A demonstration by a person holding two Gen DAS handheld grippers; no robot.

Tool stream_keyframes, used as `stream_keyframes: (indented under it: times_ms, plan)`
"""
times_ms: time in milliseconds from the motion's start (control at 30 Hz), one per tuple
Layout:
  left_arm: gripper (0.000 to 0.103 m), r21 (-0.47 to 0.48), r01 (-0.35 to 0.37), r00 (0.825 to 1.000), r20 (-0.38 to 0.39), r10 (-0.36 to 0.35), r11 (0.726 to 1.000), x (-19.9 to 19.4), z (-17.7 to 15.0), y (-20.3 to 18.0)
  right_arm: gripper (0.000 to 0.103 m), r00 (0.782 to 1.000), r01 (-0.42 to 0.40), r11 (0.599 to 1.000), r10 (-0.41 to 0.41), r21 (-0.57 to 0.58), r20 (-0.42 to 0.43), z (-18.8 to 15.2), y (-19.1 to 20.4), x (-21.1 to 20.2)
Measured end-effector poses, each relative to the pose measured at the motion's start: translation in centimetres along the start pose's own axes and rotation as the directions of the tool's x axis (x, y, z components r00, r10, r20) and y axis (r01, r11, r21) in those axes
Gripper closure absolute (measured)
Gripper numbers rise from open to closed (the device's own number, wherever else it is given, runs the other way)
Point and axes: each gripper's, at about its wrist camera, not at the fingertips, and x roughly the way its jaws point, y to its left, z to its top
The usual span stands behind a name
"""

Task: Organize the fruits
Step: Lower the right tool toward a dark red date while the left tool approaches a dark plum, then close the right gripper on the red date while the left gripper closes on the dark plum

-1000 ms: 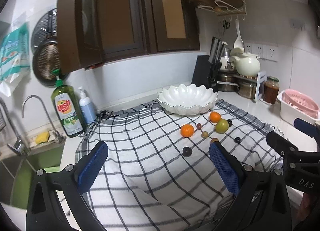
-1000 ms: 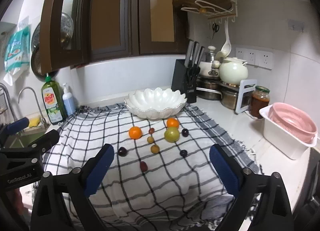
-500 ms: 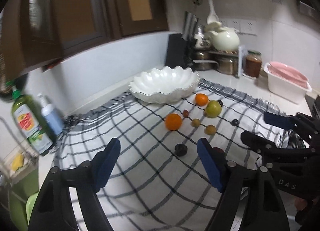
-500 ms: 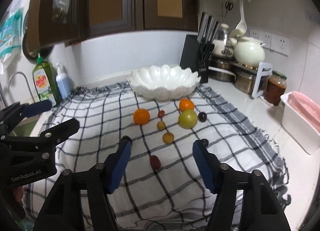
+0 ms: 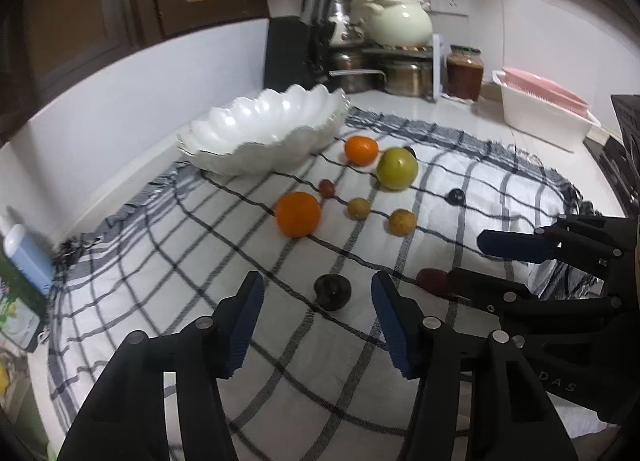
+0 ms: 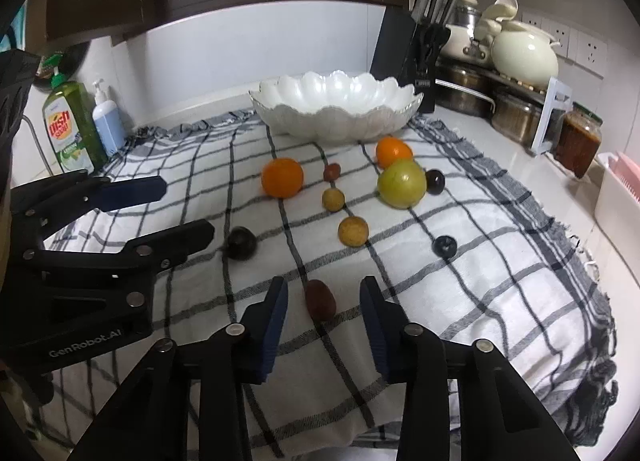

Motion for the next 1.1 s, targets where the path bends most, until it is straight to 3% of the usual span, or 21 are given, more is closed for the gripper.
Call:
stream_keyframes:
  times_ms: [267, 633, 767, 900, 1100]
  plan:
    - [0.057, 0.021, 0.04, 0.998, -0.051, -0.039, 0.999, 2.9, -0.1, 0.0, 0.076, 0.999, -0.014, 1.0, 0.014, 0.009, -0.04, -0.4, -0.2, 2.0]
    - [0.067, 0.012, 0.08, 0.991, -0.11, -0.078, 0.997, 5.5, -0.6, -0.1, 0.08, 0.998, -0.024, 1.0, 0.025, 0.004, -0.065, -0.3, 0.1, 3.5]
    - [0.068, 0.005, 0.081, 0.99, -0.115, -0.08, 0.997, 5.9, -0.6, -0.1, 0.08, 0.997, -0.028, 1.0, 0.028, -0.004, -0.071, -0.3, 0.3, 3.7]
    - [0.076, -0.007, 0.077, 0.991, -0.114, -0.077, 0.997, 6.2, -0.6, 0.1, 0.086, 0.997, -0.026, 1.0, 0.025, -0.011, -0.068, -0.3, 0.4, 3.7]
    - [0.076, -0.035, 0.092, 0.989, -0.115, -0.095, 0.995, 6.0, -0.6, 0.4, 0.086, 0.998, -0.014, 1.0, 0.013, -0.012, -0.054, 0.2, 0.3, 3.2]
